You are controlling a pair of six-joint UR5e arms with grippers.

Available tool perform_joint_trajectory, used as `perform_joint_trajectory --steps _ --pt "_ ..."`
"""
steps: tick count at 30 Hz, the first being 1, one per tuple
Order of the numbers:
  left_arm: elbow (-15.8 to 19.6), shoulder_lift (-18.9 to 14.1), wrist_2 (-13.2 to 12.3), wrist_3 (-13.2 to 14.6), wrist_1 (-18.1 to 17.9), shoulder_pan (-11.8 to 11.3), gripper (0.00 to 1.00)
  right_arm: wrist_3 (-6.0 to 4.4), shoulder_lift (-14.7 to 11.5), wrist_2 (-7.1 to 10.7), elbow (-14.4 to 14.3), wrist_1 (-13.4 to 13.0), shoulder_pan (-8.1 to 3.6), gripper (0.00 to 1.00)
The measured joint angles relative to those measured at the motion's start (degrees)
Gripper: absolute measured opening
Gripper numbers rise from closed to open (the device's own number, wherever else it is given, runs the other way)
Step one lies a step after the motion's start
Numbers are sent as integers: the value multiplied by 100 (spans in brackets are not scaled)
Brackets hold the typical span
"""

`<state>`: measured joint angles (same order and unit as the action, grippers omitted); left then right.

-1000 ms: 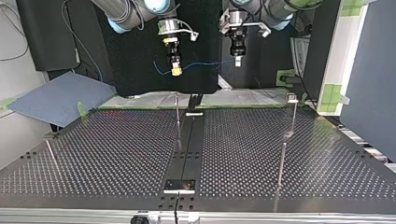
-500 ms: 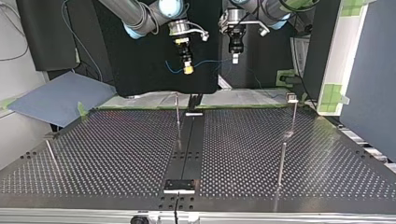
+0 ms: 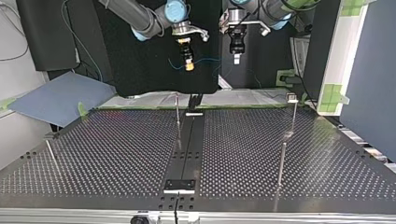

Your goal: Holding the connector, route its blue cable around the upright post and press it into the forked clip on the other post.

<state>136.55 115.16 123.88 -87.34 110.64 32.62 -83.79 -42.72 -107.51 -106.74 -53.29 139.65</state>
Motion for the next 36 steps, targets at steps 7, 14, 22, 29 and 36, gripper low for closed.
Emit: perform_joint_trajectory --steps 7,14,22,29,36 --pt "-5 -325 7 -197 180 -22 0 -157 -19 -337 337 300 53 0" --pt "-5 -685 79 -178 435 -109 0 -277 -313 -487 629 612 1 0" --pt "-55 -1013 106 -119 517 -238 0 -304 -694 -349 696 994 -39 0" --pt "-242 -1059 113 -117 800 -355 0 -420 -1066 -7 801 1365 -94 0" --pt "-409 -1165 222 -160 1081 -475 0 -464 -1434 355 1063 1732 -203 0"
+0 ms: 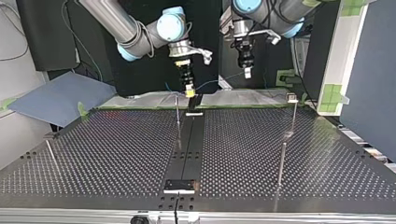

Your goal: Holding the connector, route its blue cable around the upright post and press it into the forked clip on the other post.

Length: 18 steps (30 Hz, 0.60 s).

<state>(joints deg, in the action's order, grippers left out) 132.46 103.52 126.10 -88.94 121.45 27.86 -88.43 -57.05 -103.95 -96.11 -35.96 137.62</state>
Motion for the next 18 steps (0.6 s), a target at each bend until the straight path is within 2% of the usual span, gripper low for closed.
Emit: perform_joint_trajectory --steps 11,18 --pt "-118 -492 132 4 507 -246 0 -36 -518 488 168 513 -166 0" --pt "-380 -806 270 -64 824 -365 0 -162 -854 823 429 639 -277 0"
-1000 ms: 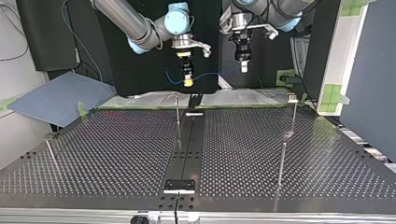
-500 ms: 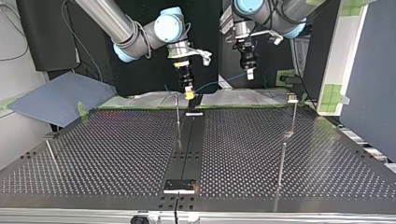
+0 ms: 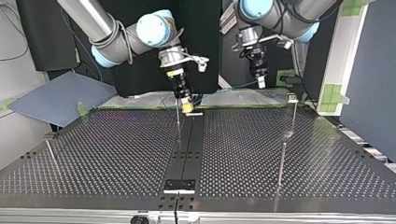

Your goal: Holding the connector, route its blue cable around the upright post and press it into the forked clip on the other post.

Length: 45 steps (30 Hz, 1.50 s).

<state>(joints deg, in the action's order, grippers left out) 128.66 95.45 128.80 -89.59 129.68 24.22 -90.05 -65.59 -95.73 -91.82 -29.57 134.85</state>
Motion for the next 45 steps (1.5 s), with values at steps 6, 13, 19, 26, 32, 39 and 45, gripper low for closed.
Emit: perform_joint_trajectory --steps 6,13,19,26,32,39,45 --pt "-284 -286 10 -148 282 -57 0 -60 -271 234 196 53 -76 0" --pt "-635 -621 24 -301 632 -156 0 -90 -624 464 420 116 -140 0" --pt "-956 -831 26 -394 955 -271 0 -89 -809 589 689 251 -151 0" --pt "-1289 -959 26 -420 1290 -420 0 -93 -776 723 990 396 -144 0" --pt "-1607 -964 10 -489 1609 -581 0 -93 -679 834 1263 563 -124 0" --pt "-1967 -964 -209 -544 1970 -870 0 -111 -435 1004 1580 747 -119 0" --pt "-2223 -961 -456 -707 2221 -1122 0 -154 -233 1069 1886 910 -104 0"
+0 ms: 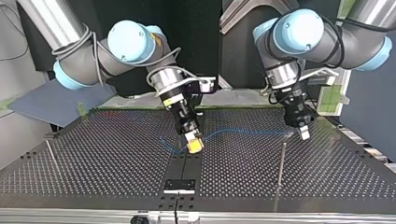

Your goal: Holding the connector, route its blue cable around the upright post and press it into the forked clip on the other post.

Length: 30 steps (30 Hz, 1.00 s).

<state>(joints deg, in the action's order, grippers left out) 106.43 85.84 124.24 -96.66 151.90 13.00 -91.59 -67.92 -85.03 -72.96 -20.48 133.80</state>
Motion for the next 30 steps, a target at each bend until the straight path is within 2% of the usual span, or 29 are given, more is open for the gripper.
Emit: perform_joint_trajectory --steps 10,14,20,25,30 --pt "-459 81 -458 -254 462 -459 0 -17 352 47 456 168 17 0" --pt "-665 256 -665 -301 669 -666 0 -31 467 69 629 200 22 0" --pt "-945 529 -944 -394 934 -944 0 -41 676 91 883 385 33 0" --pt "-1144 728 -1142 -568 992 -1143 0 -44 787 118 1134 447 31 0" --pt "-1380 910 -1380 -754 950 -1380 0 -49 858 144 1225 421 -7 0"
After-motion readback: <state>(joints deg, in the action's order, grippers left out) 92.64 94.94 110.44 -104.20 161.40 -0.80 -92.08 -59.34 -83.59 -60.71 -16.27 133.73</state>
